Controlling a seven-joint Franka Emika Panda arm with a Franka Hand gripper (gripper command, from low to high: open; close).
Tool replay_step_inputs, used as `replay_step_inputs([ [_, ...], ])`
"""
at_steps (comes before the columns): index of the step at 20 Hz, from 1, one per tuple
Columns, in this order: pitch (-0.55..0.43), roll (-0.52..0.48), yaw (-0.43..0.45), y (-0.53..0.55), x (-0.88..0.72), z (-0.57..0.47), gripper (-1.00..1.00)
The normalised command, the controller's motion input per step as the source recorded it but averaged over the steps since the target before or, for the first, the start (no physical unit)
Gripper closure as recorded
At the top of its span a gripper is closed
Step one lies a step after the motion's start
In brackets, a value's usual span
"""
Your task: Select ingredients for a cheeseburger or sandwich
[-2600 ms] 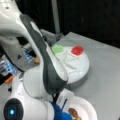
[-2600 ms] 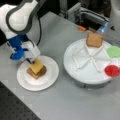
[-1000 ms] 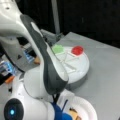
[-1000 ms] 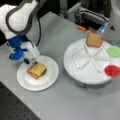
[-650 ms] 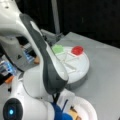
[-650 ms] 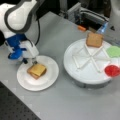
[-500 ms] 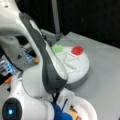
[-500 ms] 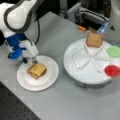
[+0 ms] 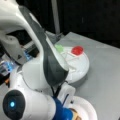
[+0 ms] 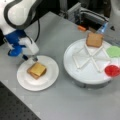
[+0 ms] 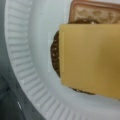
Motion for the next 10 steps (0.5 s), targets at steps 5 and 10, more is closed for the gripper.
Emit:
replay_step_inputs([
  [5,0.139,-0.524,0.054,0.42,-0.19,0.22,-1.0],
  [10,0.03,-0.507,0.038,0.5,-0.44,0.12,-1.0],
])
